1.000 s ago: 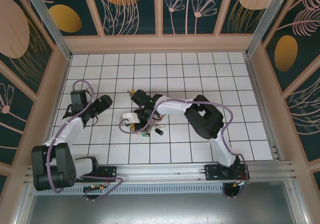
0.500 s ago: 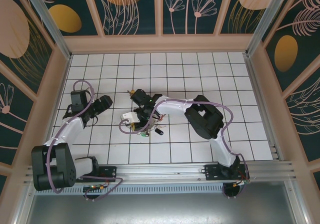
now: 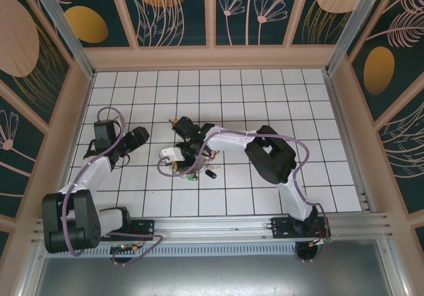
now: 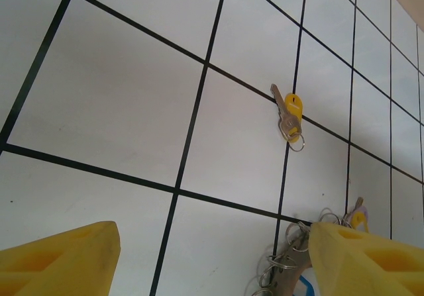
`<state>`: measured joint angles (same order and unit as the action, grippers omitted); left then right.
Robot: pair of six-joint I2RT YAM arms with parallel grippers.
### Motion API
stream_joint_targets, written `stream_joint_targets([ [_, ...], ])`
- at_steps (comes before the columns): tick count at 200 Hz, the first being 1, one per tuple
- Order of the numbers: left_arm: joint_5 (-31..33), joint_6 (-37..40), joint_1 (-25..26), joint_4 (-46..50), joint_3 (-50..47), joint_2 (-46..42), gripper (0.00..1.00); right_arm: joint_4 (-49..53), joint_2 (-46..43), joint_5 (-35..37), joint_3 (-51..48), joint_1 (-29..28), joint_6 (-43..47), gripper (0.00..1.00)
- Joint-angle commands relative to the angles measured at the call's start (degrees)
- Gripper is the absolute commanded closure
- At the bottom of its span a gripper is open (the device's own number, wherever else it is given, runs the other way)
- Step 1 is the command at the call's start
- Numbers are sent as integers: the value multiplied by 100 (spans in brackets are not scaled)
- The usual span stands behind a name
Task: Put the keys on the keyring
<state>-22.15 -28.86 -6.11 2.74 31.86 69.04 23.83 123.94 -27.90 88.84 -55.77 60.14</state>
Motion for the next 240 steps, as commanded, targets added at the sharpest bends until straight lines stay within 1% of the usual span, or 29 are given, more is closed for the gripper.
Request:
stream_joint_targets([
  [1, -123, 102, -48, -158, -87, -101, 25, 115, 24, -110, 40, -25, 122, 76],
  [43, -164, 78, -48, -197, -97, -75, 25, 84, 70, -137, 68, -40, 126, 72],
  [71, -213, -41, -43, -213, -140, -28, 25, 108, 113, -154, 125, -72, 163, 72],
  [118, -323, -335, -48, -271, -197, 310, 25, 162, 242, -68, 242, -197, 187, 73],
  [151, -403, -383, -57, -309, -208, 459, 25, 236, 284, 54, 234, -216, 218, 74],
  [187, -404, -342, -57, -285, -196, 462, 25, 303, 238, 144, 230, -208, 189, 77],
  [240, -401, -280, -57, -274, -196, 396, 25, 285, 43, 234, 75, -139, 129, 77],
])
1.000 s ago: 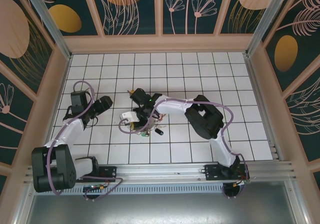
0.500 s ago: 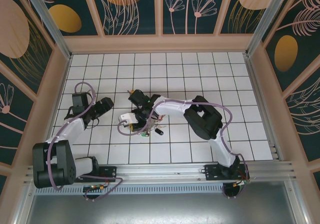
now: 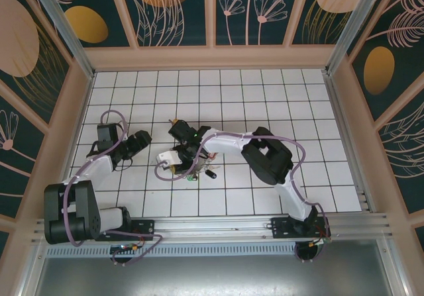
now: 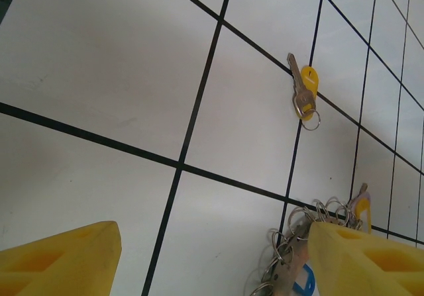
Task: Put the keys on the keyring
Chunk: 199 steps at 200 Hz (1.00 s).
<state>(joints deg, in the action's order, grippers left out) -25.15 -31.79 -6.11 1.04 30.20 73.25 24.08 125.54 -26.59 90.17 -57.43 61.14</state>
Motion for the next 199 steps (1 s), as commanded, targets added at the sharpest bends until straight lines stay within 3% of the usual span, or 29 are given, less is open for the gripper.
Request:
stream_joint_targets([
  [1, -103, 14, -57, -104, -31, -24, 25, 262, -112, 106, -60, 24, 29, 77],
  [37, -86, 21, -57, -104, -22, -39, 25, 272, -106, 171, -86, 47, -42, 80],
  [94, -177, 181, -57, -247, -21, -303, 26, 62, -348, -78, -176, 108, -279, 93],
  [126, -945, 639, -57, -663, 80, -558, 26, -675, -884, -275, -768, 220, -625, 100],
  [141, -1342, 660, -49, -1213, -17, -692, 27, -1155, -1194, -430, -1132, 328, -890, 100],
  [178, -1964, 380, 126, -3699, -780, -1248, 30, -2441, -2112, -756, -2229, 671, -1597, 100],
  [199, -2141, 1163, 619, -4072, -873, -1578, 28, -3187, -2650, -929, -2832, 890, -2089, 100],
])
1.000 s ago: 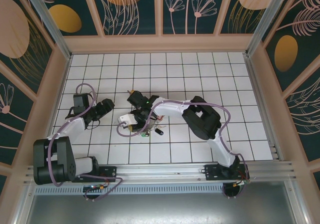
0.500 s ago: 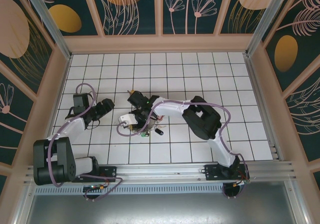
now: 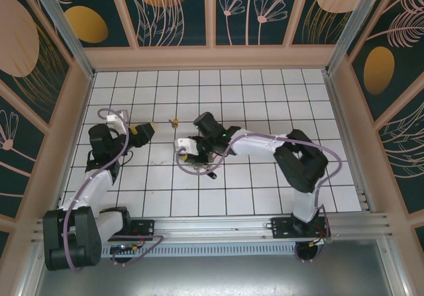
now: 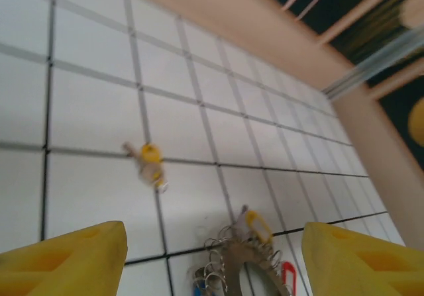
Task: Put the keys on the keyring
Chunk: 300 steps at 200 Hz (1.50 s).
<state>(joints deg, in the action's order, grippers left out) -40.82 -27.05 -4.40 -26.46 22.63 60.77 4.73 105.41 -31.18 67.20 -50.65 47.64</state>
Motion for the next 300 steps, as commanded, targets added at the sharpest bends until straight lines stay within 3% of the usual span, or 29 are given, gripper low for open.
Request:
stream_joint_targets([
  [1, -579, 743, 471, -1320, -114, -338, 28, -1285, -662, -478, -551, 226, -760, 100],
  [22, -776, 1267, 728, -1393, -48, -531, 31, -2032, -1201, -590, -1074, 458, -1252, 100],
  [39, -1392, 1562, 842, -1422, 55, -476, 36, -2441, -1571, -648, -1340, 630, -1521, 100],
  [70, -2248, 3730, 1442, 634, 713, -318, 35, -2685, -2099, -583, -1569, 817, -1577, 100],
  [84, -2302, 4204, 1632, 904, 823, -197, 35, -2611, -2253, -598, -1551, 856, -1567, 100],
  [106, -2020, 4431, 1956, 735, 874, -58, 36, -2201, -2377, -677, -1385, 808, -1366, 100],
  [130, -1606, 4563, 2190, 606, 976, 136, 46, -1818, -2463, -604, -1256, 715, -1107, 100],
  [169, -1452, 5039, 2320, 1002, 1228, 397, 57, -1422, -2549, -541, -1114, 623, -898, 100],
  [233, -1281, 5664, 2493, 1545, 1379, 461, 66, -1461, -2596, -534, -1067, 530, -930, 100],
  [254, -1244, 5787, 2497, 1698, 1430, 463, 74, -1467, -2597, -564, -1026, 525, -938, 100],
  [292, -1234, 5892, 2510, 1703, 1411, 357, 100, -1449, -2600, -544, -1041, 521, -906, 100],
  [300, -1212, 5935, 2506, 1729, 1411, 334, 100, -1444, -2602, -532, -1049, 527, -896, 100],
])
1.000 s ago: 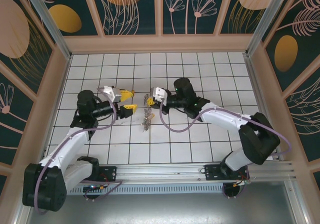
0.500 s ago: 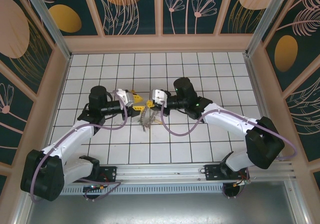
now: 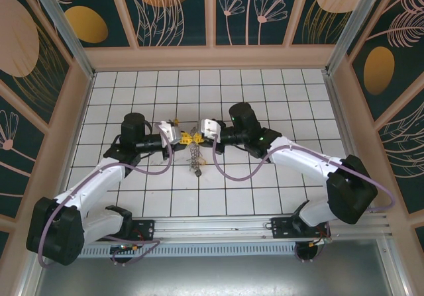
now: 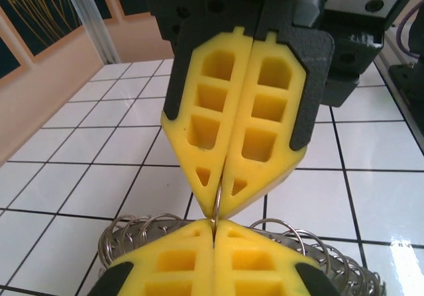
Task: Put the keys on the keyring
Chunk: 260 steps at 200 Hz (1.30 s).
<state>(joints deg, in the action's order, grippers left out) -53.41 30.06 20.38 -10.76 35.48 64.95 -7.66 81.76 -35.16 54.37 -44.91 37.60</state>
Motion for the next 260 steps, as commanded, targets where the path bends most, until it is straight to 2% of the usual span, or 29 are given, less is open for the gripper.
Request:
stream_joint_targets([
  [1, 57, 221, 27, 161, 126, -90, 100, -195, -232, -128, 233, -45, 107, 100],
  [36, 368, 307, 30, 47, 40, -320, 100, 355, -152, -42, 371, -46, 435, 100],
  [54, 537, 434, 34, 83, 22, -428, 100, 686, -147, 87, 423, -37, 641, 86],
  [85, 569, 707, 27, 196, 20, -552, 100, 1222, -76, 68, 605, 20, 882, 80],
  [201, 0, 843, 54, 224, 77, -417, 100, 1086, 138, 17, 755, -36, 884, 77],
  [260, -58, 772, 98, 93, 38, -386, 100, 1187, 260, 53, 838, -71, 959, 81],
])
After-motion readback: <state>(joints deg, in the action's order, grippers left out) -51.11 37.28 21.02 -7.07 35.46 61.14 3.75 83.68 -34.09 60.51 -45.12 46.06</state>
